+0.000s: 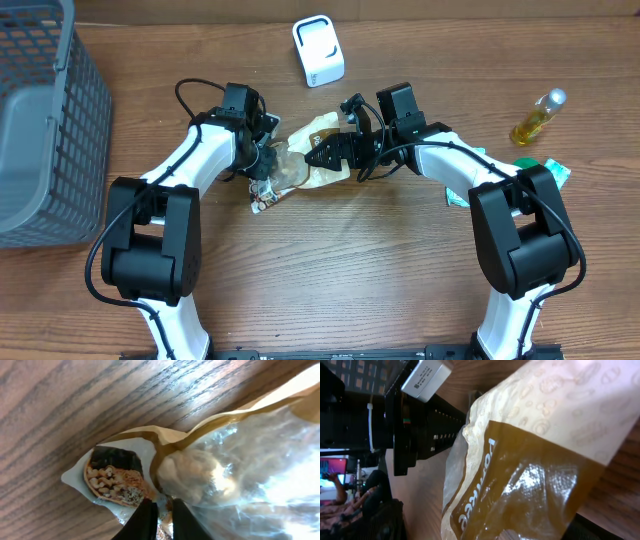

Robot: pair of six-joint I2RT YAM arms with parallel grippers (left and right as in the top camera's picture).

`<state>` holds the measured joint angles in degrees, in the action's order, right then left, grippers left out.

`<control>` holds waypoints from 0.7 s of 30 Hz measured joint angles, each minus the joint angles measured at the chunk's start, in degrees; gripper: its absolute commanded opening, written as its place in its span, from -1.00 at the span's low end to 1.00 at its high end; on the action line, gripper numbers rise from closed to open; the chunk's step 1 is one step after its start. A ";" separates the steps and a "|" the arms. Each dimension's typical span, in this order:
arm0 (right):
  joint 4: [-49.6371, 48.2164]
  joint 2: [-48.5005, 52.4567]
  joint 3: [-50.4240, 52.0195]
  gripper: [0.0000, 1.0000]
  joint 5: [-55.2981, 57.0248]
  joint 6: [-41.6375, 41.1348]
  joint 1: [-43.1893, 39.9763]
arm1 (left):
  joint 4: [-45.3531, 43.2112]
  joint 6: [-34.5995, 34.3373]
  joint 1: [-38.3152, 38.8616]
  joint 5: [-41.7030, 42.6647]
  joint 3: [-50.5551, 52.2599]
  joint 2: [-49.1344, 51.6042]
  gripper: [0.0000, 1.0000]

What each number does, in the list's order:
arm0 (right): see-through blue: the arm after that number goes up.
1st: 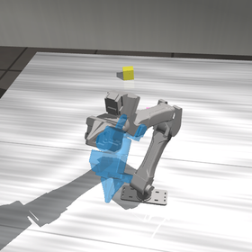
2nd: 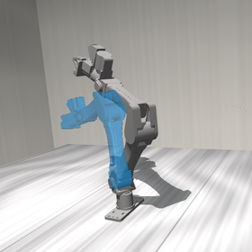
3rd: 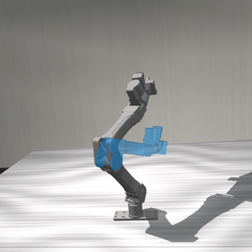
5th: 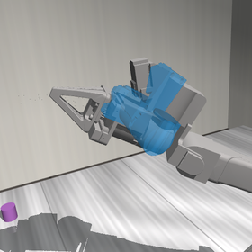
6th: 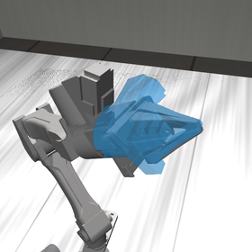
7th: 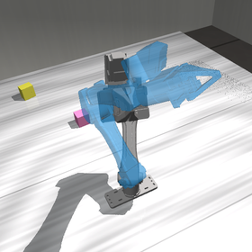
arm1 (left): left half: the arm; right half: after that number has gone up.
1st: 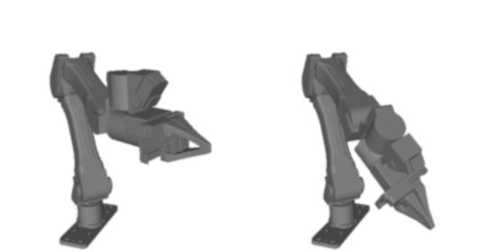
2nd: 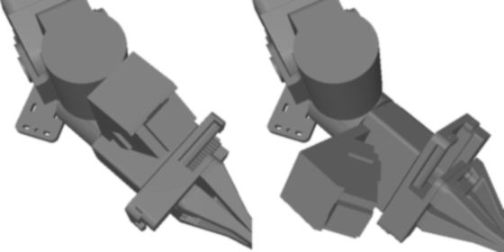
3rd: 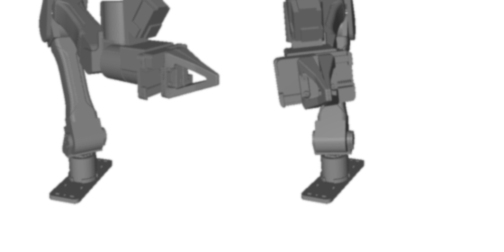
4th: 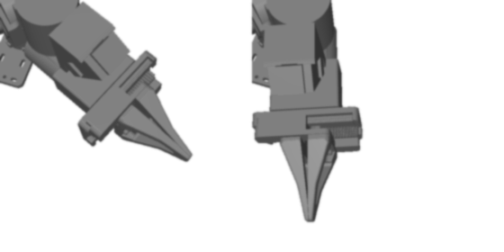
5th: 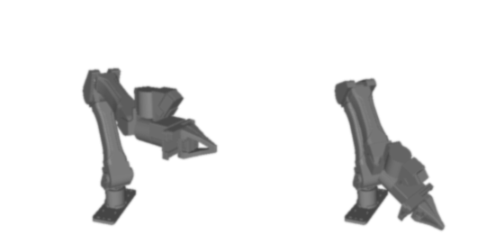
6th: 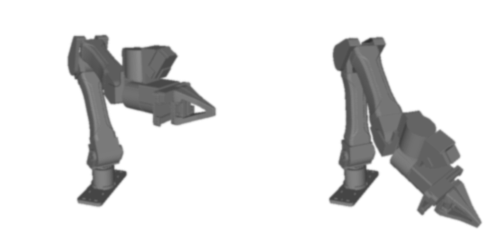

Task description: Scan the item barcode

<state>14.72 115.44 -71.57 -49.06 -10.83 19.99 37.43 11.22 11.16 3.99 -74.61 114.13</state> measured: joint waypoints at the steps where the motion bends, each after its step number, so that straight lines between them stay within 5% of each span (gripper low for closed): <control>1: -0.28 0.00 0.00 0.75 0.11 0.28 -0.02 | -0.20 0.55 0.00 -0.02 0.00 0.00 -0.74; 8: -3.28 0.00 0.00 0.32 3.67 1.53 -0.52 | -0.68 2.89 0.39 -0.63 0.00 0.00 -0.74; 13: -3.10 0.00 0.00 -0.73 6.54 1.66 -0.37 | -0.98 3.78 1.53 -2.08 0.00 0.00 -0.71; 21: 6.95 -0.22 -0.02 -0.83 7.80 1.46 0.11 | -0.22 1.62 2.01 -1.92 0.00 0.00 -0.65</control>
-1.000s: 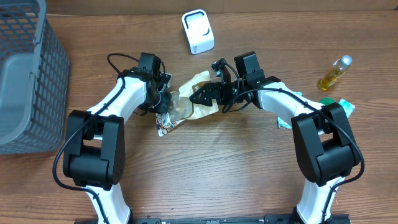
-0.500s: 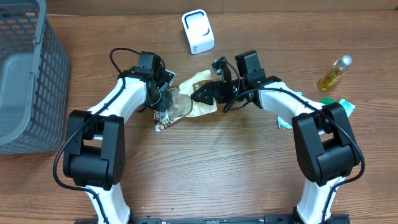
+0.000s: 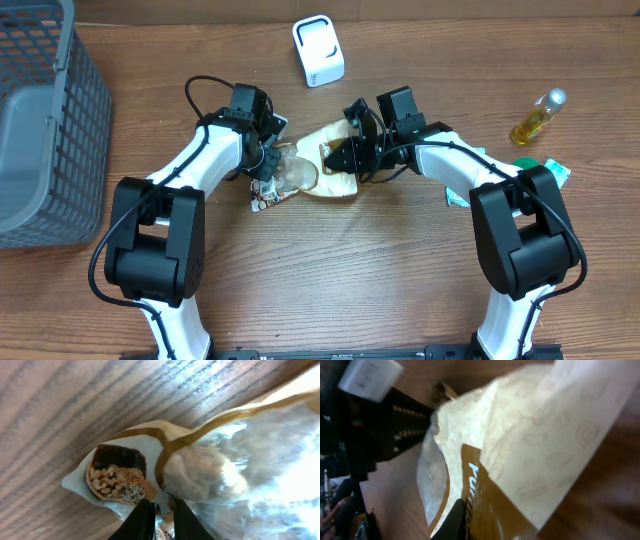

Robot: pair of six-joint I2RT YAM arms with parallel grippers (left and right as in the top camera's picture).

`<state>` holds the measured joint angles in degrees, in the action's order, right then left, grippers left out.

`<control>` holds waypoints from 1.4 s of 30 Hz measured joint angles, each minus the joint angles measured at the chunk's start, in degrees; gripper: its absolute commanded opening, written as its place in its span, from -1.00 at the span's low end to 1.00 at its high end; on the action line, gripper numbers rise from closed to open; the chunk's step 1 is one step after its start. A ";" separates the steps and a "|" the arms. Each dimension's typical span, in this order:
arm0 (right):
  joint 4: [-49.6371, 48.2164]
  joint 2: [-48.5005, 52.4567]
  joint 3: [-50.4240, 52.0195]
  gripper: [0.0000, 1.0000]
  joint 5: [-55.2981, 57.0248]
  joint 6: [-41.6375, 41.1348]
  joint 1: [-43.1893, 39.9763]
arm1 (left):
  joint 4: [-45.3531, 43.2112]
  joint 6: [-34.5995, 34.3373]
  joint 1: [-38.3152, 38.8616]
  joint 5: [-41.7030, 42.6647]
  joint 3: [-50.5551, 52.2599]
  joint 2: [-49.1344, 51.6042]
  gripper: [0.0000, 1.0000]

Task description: Scan the item barcode

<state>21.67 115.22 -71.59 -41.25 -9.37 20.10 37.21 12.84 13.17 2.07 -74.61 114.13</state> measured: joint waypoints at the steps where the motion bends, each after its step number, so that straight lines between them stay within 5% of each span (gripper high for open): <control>1: 2.05 -0.09 0.02 -0.80 0.17 0.09 0.04 | 0.28 -0.76 0.00 0.55 0.00 0.00 -0.64; 5: 6.95 -0.22 0.02 -0.17 0.31 0.35 0.11 | 1.18 -3.15 -0.02 1.95 -0.02 0.00 -0.60; 7: 7.52 -0.24 0.02 0.37 0.57 0.74 0.20 | 1.79 -3.85 0.00 2.43 -0.02 0.00 -0.61; 15: -4.96 -0.26 0.02 0.49 3.65 0.59 0.26 | 2.78 -3.87 0.00 3.10 0.22 0.15 -0.65; 18: -7.19 -0.28 0.02 0.38 5.20 0.55 0.24 | 2.91 -3.61 0.00 3.10 0.24 0.22 -0.64; 25: -4.87 -0.31 0.02 -0.29 6.27 0.15 0.52 | 2.82 -3.39 0.00 3.08 0.26 0.22 -0.64; 33: -4.13 -0.31 0.02 -0.55 6.01 0.42 1.27 | 5.38 -4.15 -0.02 3.10 0.13 0.22 -0.89; 35: -4.20 -0.39 0.02 -0.93 4.92 0.57 0.96 | 6.47 -4.61 -0.04 3.13 -0.15 0.22 -0.89; 42: -5.97 -1.62 0.02 -0.93 -4.22 0.50 -1.01 | 9.22 -8.48 -2.58 3.93 -3.48 -1.20 -0.90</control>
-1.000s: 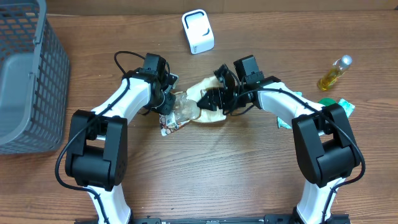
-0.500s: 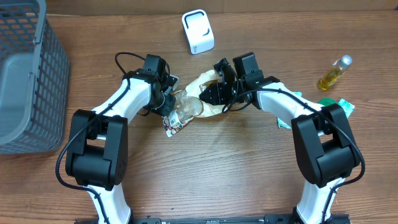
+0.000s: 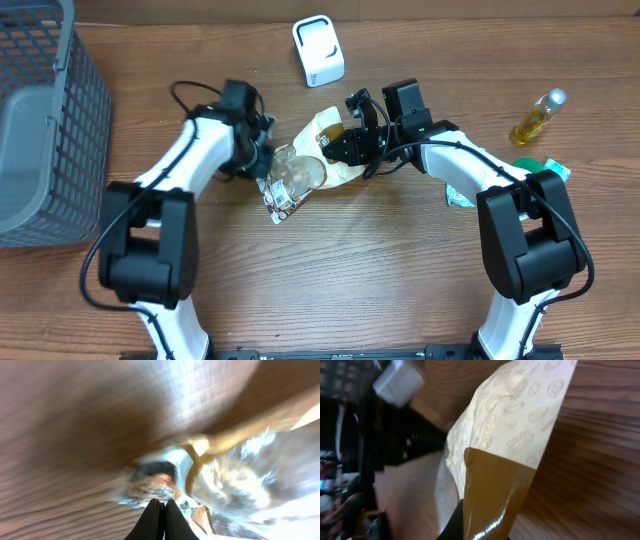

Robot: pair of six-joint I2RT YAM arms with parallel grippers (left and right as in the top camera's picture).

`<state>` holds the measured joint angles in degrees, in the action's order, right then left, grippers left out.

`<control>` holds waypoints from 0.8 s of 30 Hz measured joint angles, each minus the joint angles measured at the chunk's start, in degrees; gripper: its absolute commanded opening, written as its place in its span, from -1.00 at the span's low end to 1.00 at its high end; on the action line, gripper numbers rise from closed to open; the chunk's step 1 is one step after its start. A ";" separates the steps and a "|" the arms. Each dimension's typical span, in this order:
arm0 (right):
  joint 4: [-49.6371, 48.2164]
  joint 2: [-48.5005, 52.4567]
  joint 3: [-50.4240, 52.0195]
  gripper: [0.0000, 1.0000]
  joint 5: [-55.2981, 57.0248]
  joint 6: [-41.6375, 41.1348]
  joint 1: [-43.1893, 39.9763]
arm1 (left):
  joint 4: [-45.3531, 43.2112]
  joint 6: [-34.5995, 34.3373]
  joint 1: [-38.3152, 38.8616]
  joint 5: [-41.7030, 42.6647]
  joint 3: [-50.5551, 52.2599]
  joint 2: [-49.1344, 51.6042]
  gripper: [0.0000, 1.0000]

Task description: Scan the item barcode

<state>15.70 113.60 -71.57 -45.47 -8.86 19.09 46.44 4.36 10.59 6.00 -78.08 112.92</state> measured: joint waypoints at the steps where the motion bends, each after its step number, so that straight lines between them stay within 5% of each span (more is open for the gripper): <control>1: 0.02 -0.11 0.00 -0.93 -1.62 -0.02 -0.26 | 0.55 -0.68 -0.90 0.92 -1.03 -1.05 -0.90; 16: 8.70 -0.20 0.00 -0.88 0.63 -12.83 1.46 | 13.14 -6.21 -10.64 17.07 -4.37 -8.33 -0.73; 17: 9.77 -0.20 0.00 -0.81 2.75 -13.79 2.43 | 13.75 -6.25 -10.54 17.38 -4.15 -8.33 -0.72; 20: 12.02 -0.20 0.00 -0.16 9.20 -15.76 5.79 | 15.21 -6.40 -9.70 17.88 -2.67 -8.33 -0.69; 24: 15.32 -0.20 0.00 0.24 19.54 -17.64 10.71 | 15.30 -6.45 -8.48 18.03 -0.68 -8.33 -0.71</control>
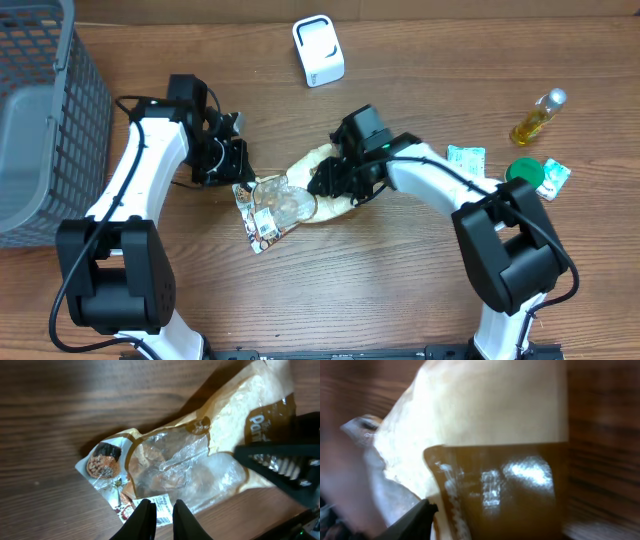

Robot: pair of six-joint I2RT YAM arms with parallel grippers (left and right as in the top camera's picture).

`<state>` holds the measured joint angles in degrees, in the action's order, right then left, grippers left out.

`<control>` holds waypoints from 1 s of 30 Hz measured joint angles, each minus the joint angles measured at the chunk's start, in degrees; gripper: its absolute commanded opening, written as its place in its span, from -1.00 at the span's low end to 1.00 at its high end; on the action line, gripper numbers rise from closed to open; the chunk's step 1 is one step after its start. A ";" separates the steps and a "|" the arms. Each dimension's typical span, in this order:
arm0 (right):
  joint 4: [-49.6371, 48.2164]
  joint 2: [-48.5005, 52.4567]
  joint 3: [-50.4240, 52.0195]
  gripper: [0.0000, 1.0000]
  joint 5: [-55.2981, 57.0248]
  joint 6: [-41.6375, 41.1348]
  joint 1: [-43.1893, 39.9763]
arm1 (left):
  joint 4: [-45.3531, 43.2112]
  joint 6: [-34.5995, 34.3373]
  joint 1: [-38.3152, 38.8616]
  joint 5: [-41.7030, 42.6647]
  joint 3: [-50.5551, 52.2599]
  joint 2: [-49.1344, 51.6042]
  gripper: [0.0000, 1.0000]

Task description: Scan the item barcode

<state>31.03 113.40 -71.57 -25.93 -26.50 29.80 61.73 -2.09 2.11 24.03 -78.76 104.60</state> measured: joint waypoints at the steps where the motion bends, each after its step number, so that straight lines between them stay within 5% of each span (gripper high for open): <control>1: 0.68 0.00 0.00 0.28 2.12 -0.17 0.74 | -0.02 -0.07 0.17 0.02 0.35 0.00 -0.72; 12: 12.13 -0.79 -9.55 0.99 4.48 3.63 -2.67 | 0.94 -1.70 0.44 -2.36 1.57 0.00 -0.78; 25: 17.77 -2.03 -7.28 1.00 25.70 5.46 0.04 | -0.04 -2.47 1.92 -2.86 7.74 0.00 -0.73; 30: 14.23 -2.03 -7.10 1.00 26.73 7.98 -0.09 | -0.26 -2.75 1.95 -2.75 7.89 0.00 -0.38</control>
<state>45.25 111.37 -78.67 0.80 -18.52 29.71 61.47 -4.84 4.05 21.28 -70.87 104.60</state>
